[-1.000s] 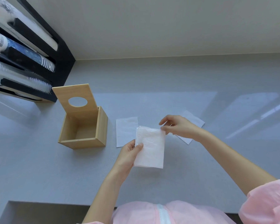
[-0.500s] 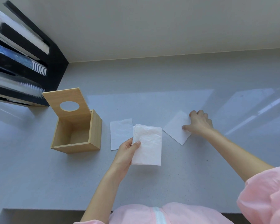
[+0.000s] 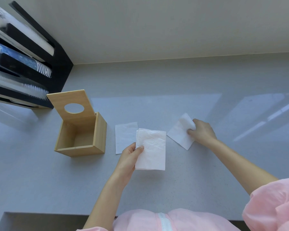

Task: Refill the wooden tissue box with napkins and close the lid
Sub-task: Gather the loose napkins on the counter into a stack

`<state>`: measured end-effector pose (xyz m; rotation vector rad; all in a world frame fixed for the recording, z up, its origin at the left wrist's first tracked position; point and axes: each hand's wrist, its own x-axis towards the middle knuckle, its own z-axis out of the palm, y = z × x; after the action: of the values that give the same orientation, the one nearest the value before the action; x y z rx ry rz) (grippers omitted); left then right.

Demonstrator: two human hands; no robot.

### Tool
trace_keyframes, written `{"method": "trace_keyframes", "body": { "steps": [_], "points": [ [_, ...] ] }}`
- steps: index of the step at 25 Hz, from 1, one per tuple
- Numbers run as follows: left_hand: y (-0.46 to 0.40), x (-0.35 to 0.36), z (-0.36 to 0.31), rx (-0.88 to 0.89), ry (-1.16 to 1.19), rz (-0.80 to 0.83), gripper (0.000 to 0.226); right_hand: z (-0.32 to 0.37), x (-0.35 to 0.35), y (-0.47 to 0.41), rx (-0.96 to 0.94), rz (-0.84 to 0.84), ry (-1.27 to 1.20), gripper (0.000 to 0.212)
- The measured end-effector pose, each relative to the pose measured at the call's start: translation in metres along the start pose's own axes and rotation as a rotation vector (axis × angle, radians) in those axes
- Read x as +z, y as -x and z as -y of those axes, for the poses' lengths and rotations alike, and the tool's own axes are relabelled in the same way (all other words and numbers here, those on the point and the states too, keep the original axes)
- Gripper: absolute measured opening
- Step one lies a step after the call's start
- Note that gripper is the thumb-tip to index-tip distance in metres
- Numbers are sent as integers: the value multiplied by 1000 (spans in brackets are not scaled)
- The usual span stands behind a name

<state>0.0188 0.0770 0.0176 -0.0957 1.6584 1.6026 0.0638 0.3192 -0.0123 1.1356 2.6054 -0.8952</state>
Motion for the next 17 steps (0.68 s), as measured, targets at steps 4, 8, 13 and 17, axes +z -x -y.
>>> {"method": "trace_keyframes", "body": {
  "steps": [4, 8, 13, 17],
  "points": [
    [2, -5, 1, 2, 15, -19, 23, 12, -11, 12, -35, 126, -376, 15],
    [2, -9, 3, -2, 40, -57, 23, 31, -48, 34, -214, 414, -395, 16],
    [3, -11, 4, 1, 52, -38, 25, 57, -83, 65, -374, 726, -371, 19],
    [6, -9, 4, 19, -20, 46, 24, 77, -57, 70, -380, 827, -280, 15]
  ]
}}
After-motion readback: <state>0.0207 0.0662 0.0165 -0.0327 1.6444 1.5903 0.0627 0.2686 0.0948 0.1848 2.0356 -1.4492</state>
